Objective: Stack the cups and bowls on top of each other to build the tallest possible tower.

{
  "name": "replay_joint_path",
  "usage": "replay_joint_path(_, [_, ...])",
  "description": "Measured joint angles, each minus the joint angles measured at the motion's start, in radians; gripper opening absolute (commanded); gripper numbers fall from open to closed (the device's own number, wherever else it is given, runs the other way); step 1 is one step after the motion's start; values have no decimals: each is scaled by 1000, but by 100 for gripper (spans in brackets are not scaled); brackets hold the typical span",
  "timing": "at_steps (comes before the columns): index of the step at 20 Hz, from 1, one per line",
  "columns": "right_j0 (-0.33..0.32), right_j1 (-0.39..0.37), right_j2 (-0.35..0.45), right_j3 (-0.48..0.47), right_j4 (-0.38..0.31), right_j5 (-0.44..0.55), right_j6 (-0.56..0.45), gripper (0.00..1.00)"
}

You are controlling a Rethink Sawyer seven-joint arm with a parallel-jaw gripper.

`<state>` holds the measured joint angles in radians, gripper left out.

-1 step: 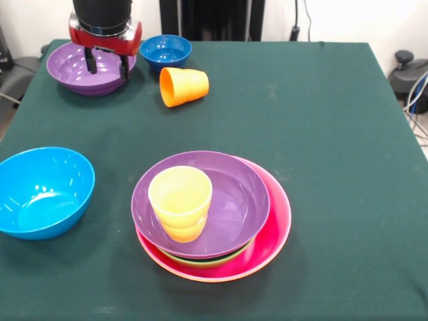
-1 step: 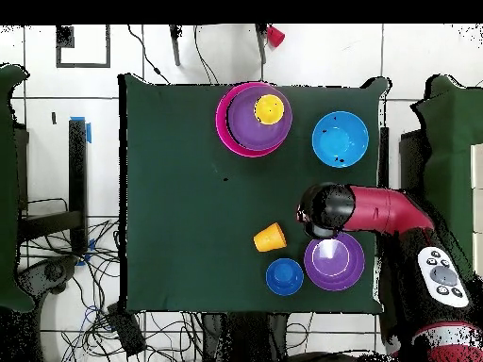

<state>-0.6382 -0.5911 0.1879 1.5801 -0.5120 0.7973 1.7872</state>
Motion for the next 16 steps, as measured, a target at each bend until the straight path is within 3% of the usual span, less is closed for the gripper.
replay_joint_path(16, [-3, 22, -29, 14, 0, 0, 0, 100])
